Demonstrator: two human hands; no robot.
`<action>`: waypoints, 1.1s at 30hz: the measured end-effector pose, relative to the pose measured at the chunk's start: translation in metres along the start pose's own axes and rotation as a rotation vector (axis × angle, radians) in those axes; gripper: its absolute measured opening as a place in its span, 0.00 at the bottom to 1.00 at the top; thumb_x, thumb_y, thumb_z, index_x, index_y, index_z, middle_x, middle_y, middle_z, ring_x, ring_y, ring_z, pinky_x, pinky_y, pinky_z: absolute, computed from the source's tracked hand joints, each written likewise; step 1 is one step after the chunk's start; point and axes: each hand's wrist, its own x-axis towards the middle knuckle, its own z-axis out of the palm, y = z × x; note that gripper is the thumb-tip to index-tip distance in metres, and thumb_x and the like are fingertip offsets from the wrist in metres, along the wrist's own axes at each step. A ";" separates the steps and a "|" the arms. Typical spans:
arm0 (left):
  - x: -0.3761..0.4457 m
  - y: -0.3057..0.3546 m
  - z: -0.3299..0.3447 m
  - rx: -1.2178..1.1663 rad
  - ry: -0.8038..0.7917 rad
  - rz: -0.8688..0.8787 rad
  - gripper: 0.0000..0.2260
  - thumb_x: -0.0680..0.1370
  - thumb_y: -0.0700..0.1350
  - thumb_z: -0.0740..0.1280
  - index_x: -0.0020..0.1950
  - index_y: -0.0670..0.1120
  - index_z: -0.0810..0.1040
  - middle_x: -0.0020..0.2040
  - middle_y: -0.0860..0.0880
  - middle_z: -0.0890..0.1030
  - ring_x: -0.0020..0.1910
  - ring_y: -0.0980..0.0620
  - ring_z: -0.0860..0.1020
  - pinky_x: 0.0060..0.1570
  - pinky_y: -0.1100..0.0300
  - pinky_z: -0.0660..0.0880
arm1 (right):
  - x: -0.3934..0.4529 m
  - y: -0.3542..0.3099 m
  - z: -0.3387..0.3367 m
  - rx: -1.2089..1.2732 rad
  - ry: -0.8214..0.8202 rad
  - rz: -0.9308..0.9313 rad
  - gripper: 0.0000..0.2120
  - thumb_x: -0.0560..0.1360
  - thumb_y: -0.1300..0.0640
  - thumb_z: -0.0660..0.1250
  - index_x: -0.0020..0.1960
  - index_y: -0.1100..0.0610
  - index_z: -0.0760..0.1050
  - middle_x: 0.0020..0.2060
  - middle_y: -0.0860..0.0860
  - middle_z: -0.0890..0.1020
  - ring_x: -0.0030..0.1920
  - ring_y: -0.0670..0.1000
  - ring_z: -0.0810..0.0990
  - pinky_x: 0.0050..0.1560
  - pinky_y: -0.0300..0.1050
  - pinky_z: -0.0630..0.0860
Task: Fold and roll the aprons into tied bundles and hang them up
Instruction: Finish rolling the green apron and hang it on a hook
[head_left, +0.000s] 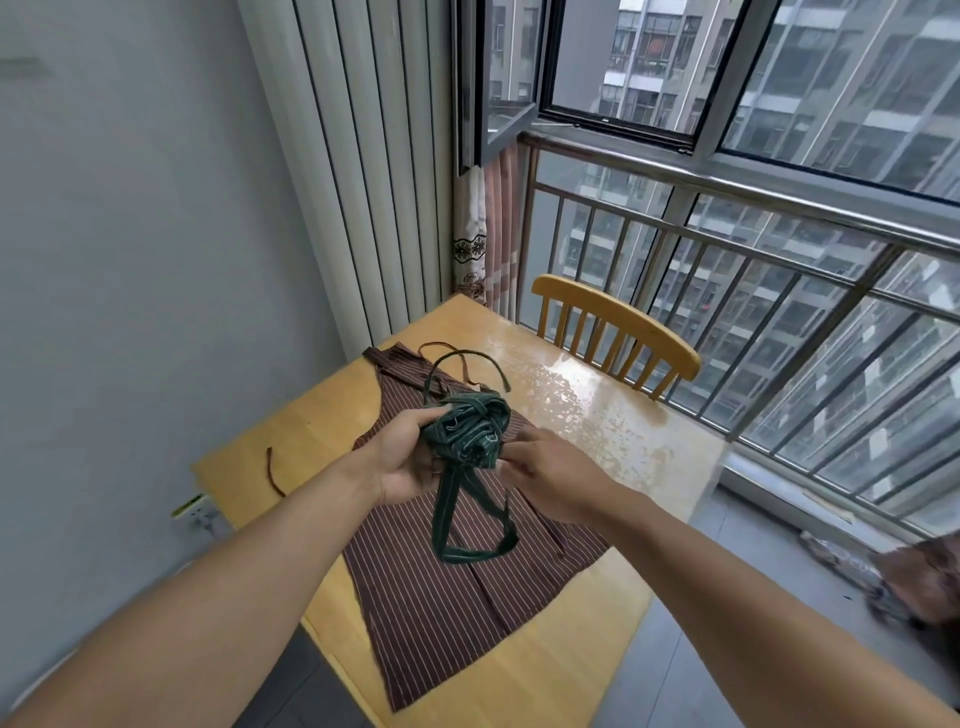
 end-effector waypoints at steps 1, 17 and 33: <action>0.002 -0.002 -0.001 -0.013 0.034 0.000 0.18 0.82 0.51 0.64 0.63 0.41 0.83 0.62 0.35 0.82 0.64 0.35 0.78 0.68 0.43 0.73 | -0.002 0.001 0.000 -0.106 0.033 -0.012 0.20 0.85 0.41 0.52 0.53 0.51 0.78 0.49 0.47 0.75 0.51 0.47 0.69 0.49 0.48 0.65; 0.006 -0.025 0.017 0.244 0.331 0.199 0.18 0.82 0.44 0.68 0.72 0.48 0.75 0.60 0.43 0.83 0.51 0.43 0.85 0.41 0.49 0.85 | -0.002 -0.007 -0.002 0.566 0.369 0.263 0.12 0.80 0.50 0.70 0.43 0.58 0.83 0.44 0.51 0.80 0.40 0.52 0.78 0.39 0.47 0.74; 0.077 -0.178 -0.108 1.517 0.424 0.057 0.20 0.87 0.53 0.52 0.77 0.53 0.70 0.66 0.47 0.75 0.63 0.46 0.75 0.62 0.49 0.73 | 0.055 -0.001 0.200 0.334 -0.186 0.684 0.16 0.83 0.52 0.60 0.57 0.61 0.82 0.49 0.57 0.85 0.49 0.58 0.84 0.48 0.49 0.81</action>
